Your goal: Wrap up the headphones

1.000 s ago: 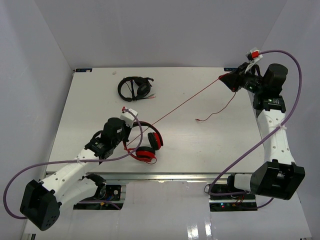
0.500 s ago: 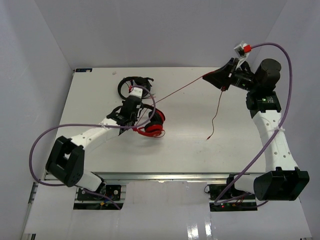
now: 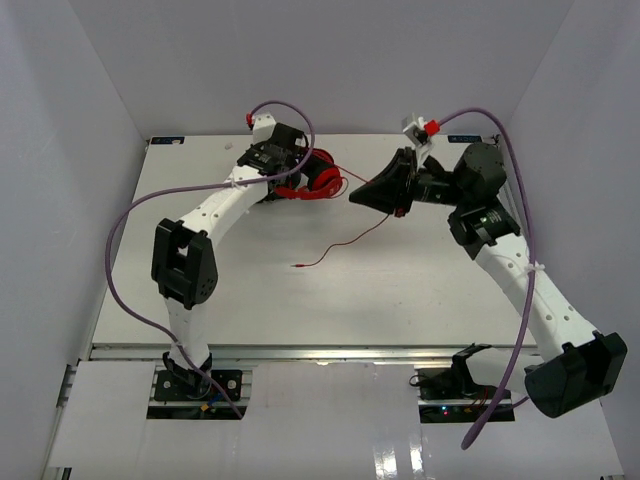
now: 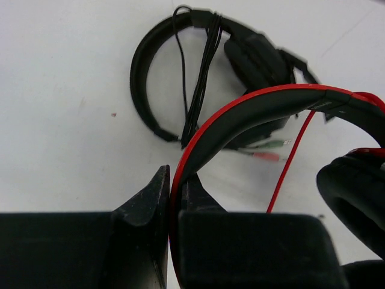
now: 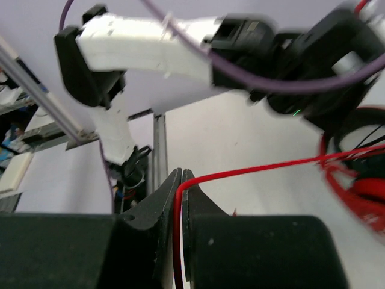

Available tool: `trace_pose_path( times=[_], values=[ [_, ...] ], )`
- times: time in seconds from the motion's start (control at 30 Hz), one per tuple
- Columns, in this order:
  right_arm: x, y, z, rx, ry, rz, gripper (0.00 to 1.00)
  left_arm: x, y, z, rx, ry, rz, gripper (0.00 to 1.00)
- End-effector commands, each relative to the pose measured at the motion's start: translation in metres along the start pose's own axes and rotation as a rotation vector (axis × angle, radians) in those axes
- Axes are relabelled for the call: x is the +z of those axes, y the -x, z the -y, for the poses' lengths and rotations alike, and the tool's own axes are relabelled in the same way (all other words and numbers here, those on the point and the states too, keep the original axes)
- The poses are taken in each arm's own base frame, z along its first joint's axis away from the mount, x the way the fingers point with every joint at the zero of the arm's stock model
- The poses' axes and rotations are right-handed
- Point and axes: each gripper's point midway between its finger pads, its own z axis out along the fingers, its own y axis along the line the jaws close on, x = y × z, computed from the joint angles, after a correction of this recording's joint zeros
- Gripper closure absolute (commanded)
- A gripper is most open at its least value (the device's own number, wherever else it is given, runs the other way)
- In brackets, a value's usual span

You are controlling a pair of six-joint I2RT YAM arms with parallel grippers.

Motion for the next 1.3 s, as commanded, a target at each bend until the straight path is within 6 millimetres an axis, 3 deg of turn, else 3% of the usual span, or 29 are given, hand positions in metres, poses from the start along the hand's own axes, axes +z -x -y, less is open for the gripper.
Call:
trace_pose_path(
  times=[0.0,0.1,0.3,0.77,0.9,1.07,1.27],
  values=[
    [0.0,-0.021,-0.041,-0.015,0.122,-0.012,0.92,0.017,0.025,-0.01,-0.244,0.064,-0.053,1.0],
    [0.001,-0.043,-0.047,0.018,0.142,-0.038,0.92,0.018,0.048,-0.002,-0.378,0.033,-0.056,1.0],
    [0.001,-0.081,-0.045,0.077,0.144,-0.086,0.92,0.015,0.072,0.001,-0.589,-0.036,-0.094,1.0],
    [-0.001,-0.17,-0.022,0.139,0.07,-0.21,0.92,-0.045,0.146,0.003,-0.868,-0.252,-0.036,1.0],
    [-0.002,-0.172,-0.024,0.146,0.073,-0.215,0.92,-0.052,0.154,0.004,-0.882,-0.278,-0.023,1.0],
    [0.001,-0.161,-0.026,0.136,0.086,-0.201,0.92,-0.046,0.145,0.002,-0.877,-0.254,-0.033,1.0],
    [0.006,-0.165,-0.03,0.142,0.106,-0.211,0.92,-0.042,0.143,0.009,-0.891,-0.27,-0.047,1.0]
  ],
)
